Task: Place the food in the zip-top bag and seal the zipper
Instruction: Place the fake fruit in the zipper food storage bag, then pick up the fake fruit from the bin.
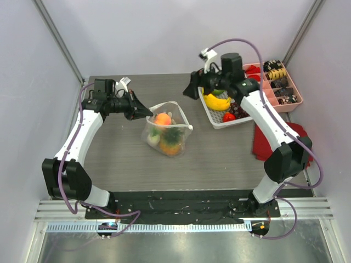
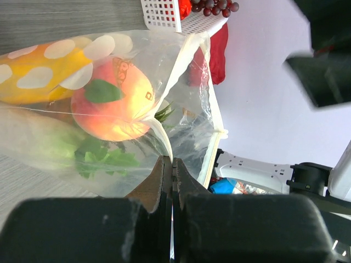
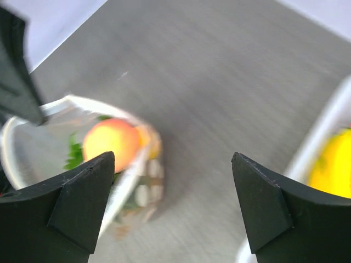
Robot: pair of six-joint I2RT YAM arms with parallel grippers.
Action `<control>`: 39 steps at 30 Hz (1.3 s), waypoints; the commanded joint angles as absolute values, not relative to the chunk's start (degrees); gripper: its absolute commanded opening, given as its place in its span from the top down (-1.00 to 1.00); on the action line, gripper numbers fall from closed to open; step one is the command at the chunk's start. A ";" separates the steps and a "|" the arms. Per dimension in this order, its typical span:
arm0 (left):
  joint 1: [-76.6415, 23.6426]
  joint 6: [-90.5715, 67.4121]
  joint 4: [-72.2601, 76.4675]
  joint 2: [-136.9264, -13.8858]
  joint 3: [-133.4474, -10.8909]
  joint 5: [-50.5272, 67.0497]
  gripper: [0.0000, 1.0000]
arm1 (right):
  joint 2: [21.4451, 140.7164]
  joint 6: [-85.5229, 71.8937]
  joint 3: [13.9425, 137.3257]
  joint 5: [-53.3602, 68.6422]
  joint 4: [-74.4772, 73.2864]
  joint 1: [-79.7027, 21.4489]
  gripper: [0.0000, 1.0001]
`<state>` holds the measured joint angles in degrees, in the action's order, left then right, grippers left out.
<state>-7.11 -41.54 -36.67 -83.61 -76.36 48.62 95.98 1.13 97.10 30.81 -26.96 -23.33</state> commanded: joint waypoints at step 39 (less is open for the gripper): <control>-7.21 -40.08 -36.65 -85.34 -77.08 50.27 1.00 | 136.14 24.68 119.44 20.92 -14.68 -5.71 -0.67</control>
<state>-7.11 -41.30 -37.08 -85.17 -76.36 48.64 135.35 21.02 116.95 20.51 -17.47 -5.10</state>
